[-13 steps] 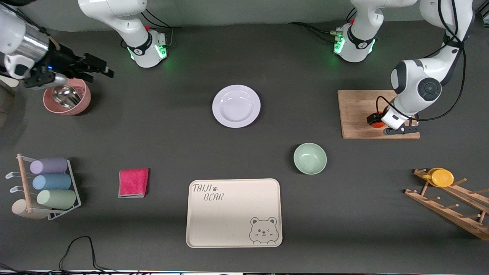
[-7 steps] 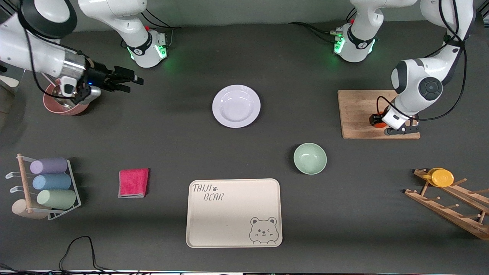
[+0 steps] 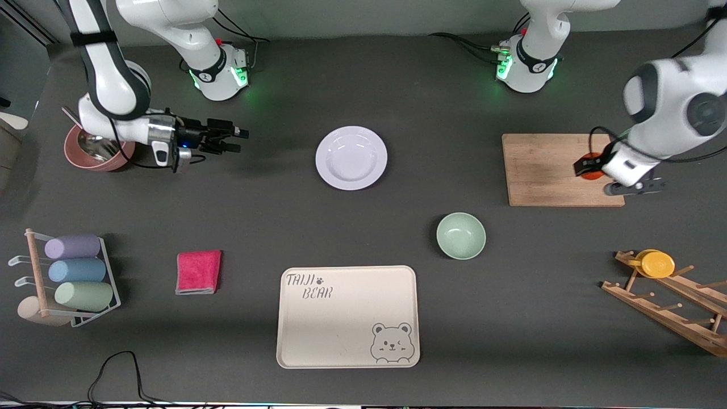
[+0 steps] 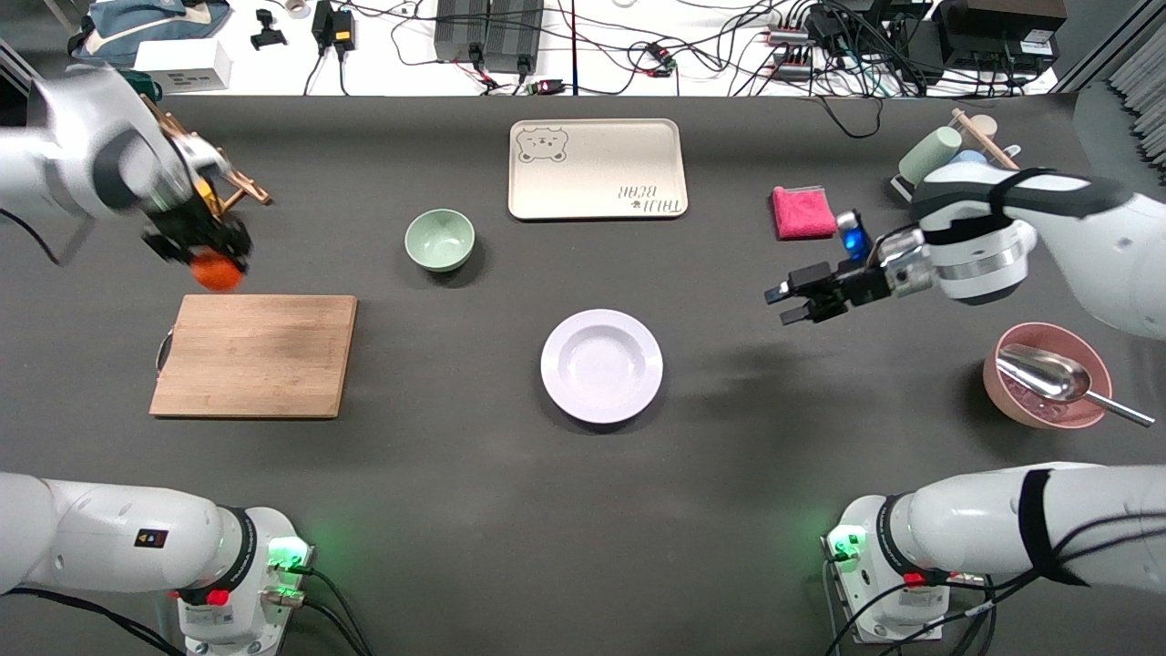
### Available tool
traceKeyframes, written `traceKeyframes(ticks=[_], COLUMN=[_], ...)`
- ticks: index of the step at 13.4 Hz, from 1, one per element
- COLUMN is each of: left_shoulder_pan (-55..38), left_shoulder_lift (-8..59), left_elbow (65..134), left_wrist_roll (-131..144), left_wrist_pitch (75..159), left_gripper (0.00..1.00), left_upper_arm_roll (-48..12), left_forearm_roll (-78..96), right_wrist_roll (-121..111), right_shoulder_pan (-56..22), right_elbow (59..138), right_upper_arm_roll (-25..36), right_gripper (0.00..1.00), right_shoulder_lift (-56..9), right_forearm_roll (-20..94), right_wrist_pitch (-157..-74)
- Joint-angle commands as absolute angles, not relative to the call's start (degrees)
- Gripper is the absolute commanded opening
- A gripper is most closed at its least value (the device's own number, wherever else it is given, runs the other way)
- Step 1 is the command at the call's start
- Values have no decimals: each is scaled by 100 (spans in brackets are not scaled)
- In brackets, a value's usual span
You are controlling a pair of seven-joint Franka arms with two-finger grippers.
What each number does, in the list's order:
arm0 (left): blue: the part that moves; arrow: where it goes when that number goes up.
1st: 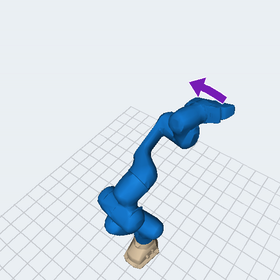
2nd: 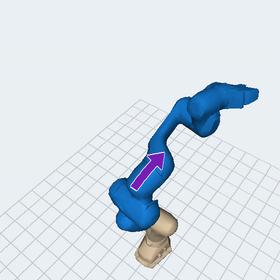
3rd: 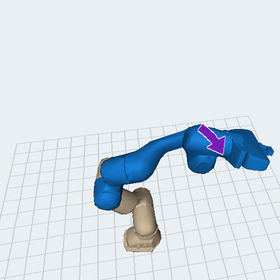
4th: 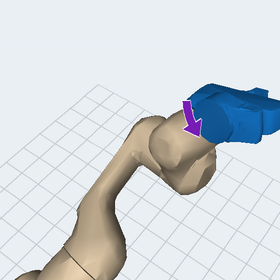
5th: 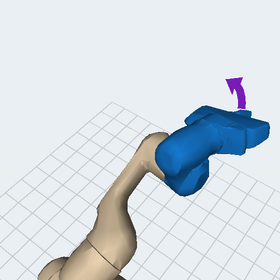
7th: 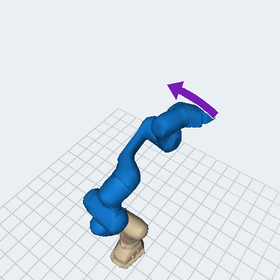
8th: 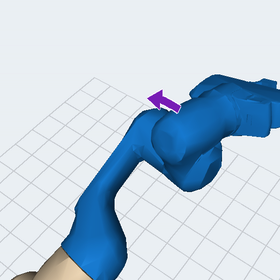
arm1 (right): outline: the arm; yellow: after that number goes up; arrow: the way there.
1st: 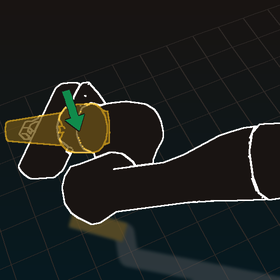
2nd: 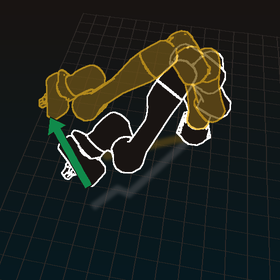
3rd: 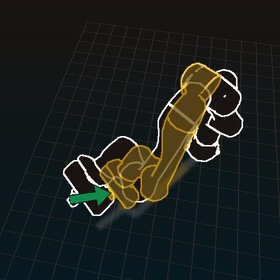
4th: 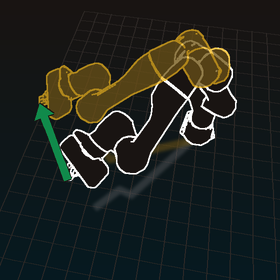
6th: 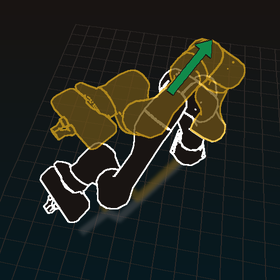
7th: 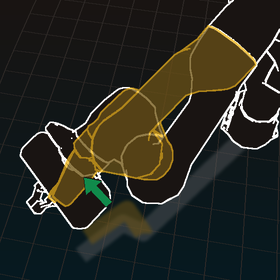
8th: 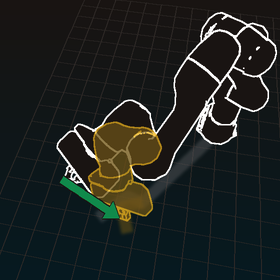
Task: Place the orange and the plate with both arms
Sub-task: 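Lift the orange with the left gripper while the right gripper grips the plate rim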
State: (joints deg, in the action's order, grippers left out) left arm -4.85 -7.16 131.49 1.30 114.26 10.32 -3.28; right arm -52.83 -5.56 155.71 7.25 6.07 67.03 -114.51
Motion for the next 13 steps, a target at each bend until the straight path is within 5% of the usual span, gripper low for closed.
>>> traceKeyframes(ticks=[1,6,9,13], left_shoulder_pan=[-553,-711,-887,-914], left_shoulder_lift=[-756,-712,-695,-81], left_elbow=[11485,9696,9712,9712], left_wrist_roll=[114,157,998,3000], left_wrist_pitch=[9525,7543,7549,8390], left_gripper=[0,0,0,0], left_upper_arm_roll=[1002,984,521,-919], left_forearm_roll=[-351,-317,-72,535], right_wrist_roll=[-6675,-7670,-8112,-7998], right_shoulder_pan=[-589,-624,-642,-642], right_elbow=[15442,15407,15407,15407], right_upper_arm_roll=[817,817,817,817], right_gripper=[100,100,100,99], right_shoulder_lift=[-436,-1413,-1907,-1951], right_forearm_roll=[7486,8198,8727,8728], right_wrist_pitch=[-11391,-11338,-10881,-10907])
